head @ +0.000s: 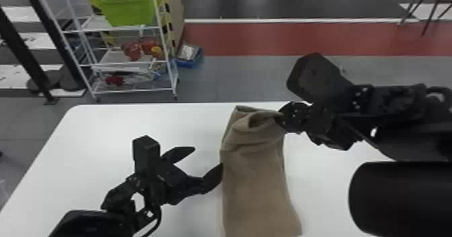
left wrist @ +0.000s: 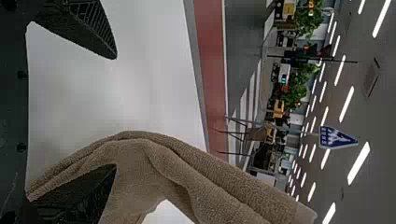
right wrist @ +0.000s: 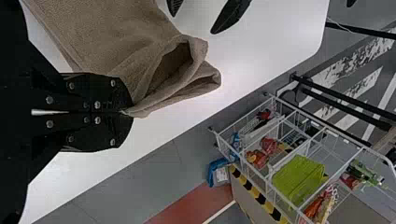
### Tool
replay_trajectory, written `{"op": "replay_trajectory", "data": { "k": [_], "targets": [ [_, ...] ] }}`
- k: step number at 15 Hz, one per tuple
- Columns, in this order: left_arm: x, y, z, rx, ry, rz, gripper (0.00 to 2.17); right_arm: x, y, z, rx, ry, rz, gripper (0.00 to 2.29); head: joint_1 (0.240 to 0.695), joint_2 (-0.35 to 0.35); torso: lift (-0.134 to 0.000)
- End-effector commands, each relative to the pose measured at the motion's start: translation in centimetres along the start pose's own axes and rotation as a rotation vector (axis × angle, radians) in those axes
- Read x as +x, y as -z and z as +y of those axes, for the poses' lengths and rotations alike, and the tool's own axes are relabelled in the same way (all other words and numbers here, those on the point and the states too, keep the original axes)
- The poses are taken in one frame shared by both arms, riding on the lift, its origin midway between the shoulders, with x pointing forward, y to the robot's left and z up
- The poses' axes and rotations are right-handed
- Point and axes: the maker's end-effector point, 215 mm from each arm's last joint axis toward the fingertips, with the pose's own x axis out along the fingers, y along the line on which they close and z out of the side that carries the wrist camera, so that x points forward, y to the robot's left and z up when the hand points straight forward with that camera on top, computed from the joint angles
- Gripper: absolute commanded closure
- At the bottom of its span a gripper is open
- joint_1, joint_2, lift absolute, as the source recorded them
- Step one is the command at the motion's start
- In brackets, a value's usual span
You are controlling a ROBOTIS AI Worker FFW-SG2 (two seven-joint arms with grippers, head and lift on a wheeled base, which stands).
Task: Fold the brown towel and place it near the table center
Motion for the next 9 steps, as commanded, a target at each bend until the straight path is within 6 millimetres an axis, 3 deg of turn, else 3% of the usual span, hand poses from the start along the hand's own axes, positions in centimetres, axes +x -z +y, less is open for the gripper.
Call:
{"op": "replay_trajectory", "data": {
  "k": [1,7,9],
  "targets": [
    [1.8,-0.1,0.0,0.05,-0.008,0.0,0.05,-0.4,-0.4,0.0,0.0,0.002,-0.012,2.01,0.695,0.021,-0.122],
    [2.9,-0.9,1.8,0.076,-0.05,-0.013,0.05,-2.0,-0.6,1.1,-0.004,0.003,-0.04,2.01,0.695,0.015,-0.122],
    [2.9,-0.7,2.1,0.072,-0.056,-0.009,0.05,-2.2,0.6,2.5,-0.017,-0.018,-0.019,2.0,0.695,0.018,-0.122]
  ]
}}
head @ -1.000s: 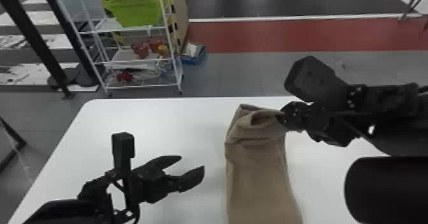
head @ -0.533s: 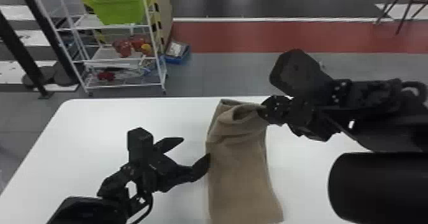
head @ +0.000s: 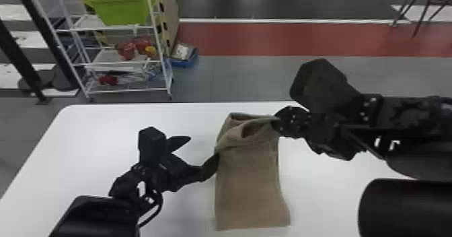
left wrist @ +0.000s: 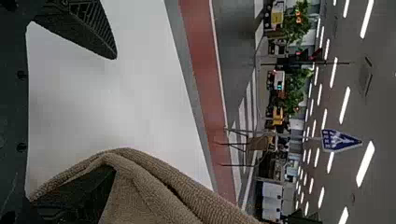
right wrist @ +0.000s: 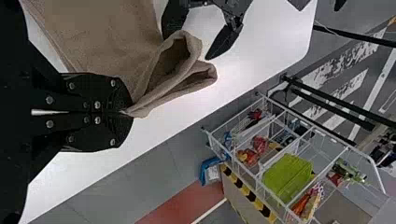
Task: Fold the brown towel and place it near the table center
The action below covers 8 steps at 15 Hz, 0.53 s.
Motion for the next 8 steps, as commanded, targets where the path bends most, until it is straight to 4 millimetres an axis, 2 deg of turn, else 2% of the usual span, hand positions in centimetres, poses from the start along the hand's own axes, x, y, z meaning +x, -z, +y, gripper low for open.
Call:
{"op": "replay_trajectory", "data": {
  "k": [1,4,8],
  "targets": [
    [0.1,0.3,0.0,-0.008,-0.001,0.001,0.05,-0.1,1.6,2.1,-0.013,-0.035,0.03,2.0,0.695,0.019,-0.122],
    [0.1,1.1,-0.2,-0.007,0.001,0.002,0.05,0.3,4.0,4.6,-0.034,-0.084,0.08,2.01,0.695,0.017,-0.122],
    [0.2,1.3,-0.2,-0.003,0.003,-0.001,0.05,0.5,5.3,6.9,-0.06,-0.13,0.106,2.0,0.695,0.012,-0.122]
  ]
}}
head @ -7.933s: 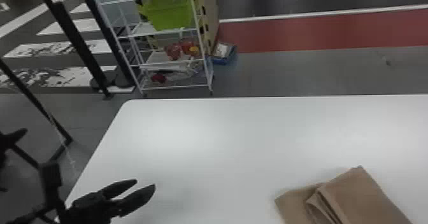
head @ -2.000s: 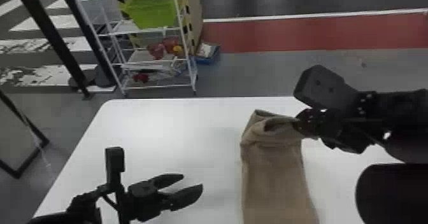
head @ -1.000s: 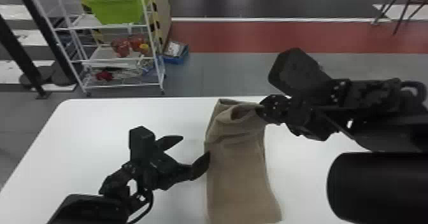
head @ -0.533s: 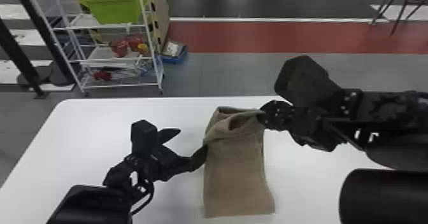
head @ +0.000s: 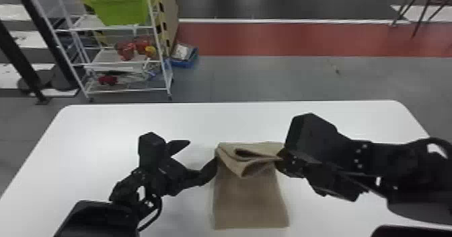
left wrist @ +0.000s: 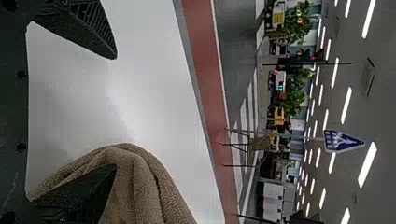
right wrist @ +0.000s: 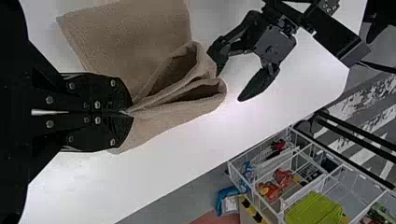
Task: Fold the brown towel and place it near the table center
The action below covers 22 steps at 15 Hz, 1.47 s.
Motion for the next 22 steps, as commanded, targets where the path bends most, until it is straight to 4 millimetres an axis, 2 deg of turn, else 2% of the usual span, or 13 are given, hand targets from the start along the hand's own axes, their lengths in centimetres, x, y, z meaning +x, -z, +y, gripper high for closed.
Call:
{"op": "replay_trajectory", "data": {
  "k": [1,9,14,18,22],
  "targets": [
    [0.0,0.0,-0.3,0.0,0.003,-0.009,0.05,0.3,0.7,1.4,-0.022,-0.029,0.018,2.01,0.695,0.013,-0.122],
    [-2.2,-0.2,-0.9,0.028,0.0,-0.063,0.05,0.9,1.0,4.7,-0.132,-0.077,0.05,2.0,0.695,0.028,-0.122],
    [-2.6,0.0,-1.4,0.04,0.003,-0.074,0.05,1.6,1.6,6.7,-0.192,-0.104,0.084,2.0,0.695,0.039,-0.122],
    [-2.6,0.3,-2.0,0.041,0.01,-0.072,0.05,2.2,2.7,7.1,-0.211,-0.109,0.123,2.0,0.695,0.038,-0.122],
    [-2.6,0.5,-2.2,0.041,0.013,-0.069,0.05,2.2,2.6,6.4,-0.22,-0.093,0.128,2.0,0.695,0.029,-0.122]
  ]
}}
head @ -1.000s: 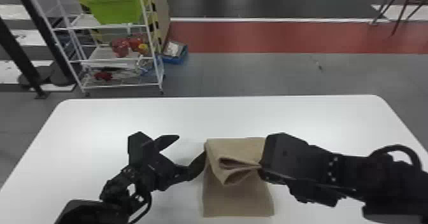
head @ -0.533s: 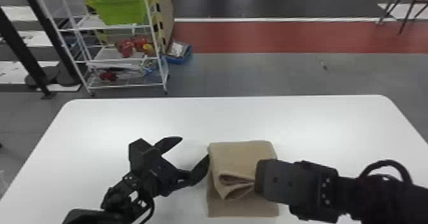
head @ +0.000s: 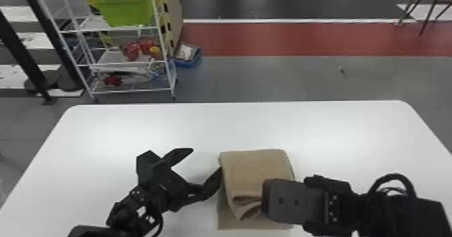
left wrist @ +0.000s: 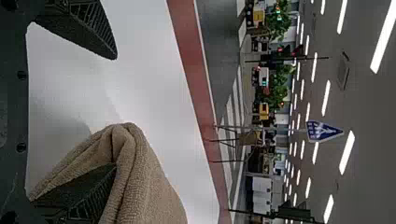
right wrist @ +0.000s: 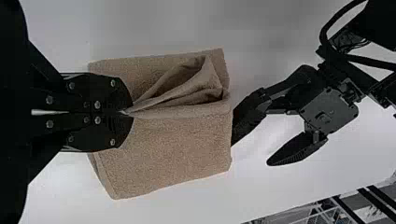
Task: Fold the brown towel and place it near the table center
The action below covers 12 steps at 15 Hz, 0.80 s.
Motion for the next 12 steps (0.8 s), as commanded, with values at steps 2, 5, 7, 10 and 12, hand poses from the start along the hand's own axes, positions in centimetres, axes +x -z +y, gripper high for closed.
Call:
{"op": "replay_trajectory", "data": {
  "k": [2,5,7,10,12],
  "targets": [
    [0.1,-0.1,-0.3,-0.003,0.003,-0.003,0.05,-0.2,0.2,-0.6,0.009,0.014,0.007,2.0,0.695,0.026,-0.122],
    [0.2,-0.2,-0.6,0.0,0.007,-0.003,0.05,0.2,0.7,-0.6,0.02,0.012,0.023,2.0,0.695,0.02,-0.122],
    [0.3,-0.2,-1.0,0.001,0.015,-0.004,0.05,0.5,0.4,-0.3,0.033,0.006,0.019,2.0,0.695,0.013,-0.122],
    [0.4,-0.2,-1.1,0.006,0.018,0.001,0.05,0.9,-0.2,0.9,0.019,-0.012,0.024,2.0,0.695,0.011,-0.122],
    [0.4,-0.1,-1.0,0.007,0.019,0.006,0.05,1.2,-0.1,1.7,0.009,-0.023,0.034,2.0,0.695,0.017,-0.122]
  ]
}}
